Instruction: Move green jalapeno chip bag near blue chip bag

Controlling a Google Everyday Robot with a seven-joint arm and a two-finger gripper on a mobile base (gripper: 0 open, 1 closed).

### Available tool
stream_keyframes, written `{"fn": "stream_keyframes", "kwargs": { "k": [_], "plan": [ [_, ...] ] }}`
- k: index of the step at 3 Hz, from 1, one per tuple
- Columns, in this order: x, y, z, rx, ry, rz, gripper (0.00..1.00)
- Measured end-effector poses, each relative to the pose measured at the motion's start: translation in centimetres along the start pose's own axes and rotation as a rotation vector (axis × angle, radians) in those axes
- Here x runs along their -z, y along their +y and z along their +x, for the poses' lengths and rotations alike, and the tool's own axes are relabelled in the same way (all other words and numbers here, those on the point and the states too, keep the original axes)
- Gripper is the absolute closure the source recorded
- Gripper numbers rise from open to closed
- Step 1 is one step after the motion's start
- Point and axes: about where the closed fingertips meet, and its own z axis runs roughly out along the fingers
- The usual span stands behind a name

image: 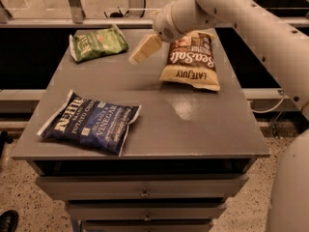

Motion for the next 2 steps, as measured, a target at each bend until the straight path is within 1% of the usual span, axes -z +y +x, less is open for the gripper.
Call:
{"fn": "stream_keyframes", "kwargs": {
  "k": [1,2],
  "plan": [
    [-4.1,-2.0,-1.7,-0.059,-0.061,0.030,0.00],
    [-8.9,-2.5,-3.6,-0.115,-0.088,0.032,0.00]
  ]
}}
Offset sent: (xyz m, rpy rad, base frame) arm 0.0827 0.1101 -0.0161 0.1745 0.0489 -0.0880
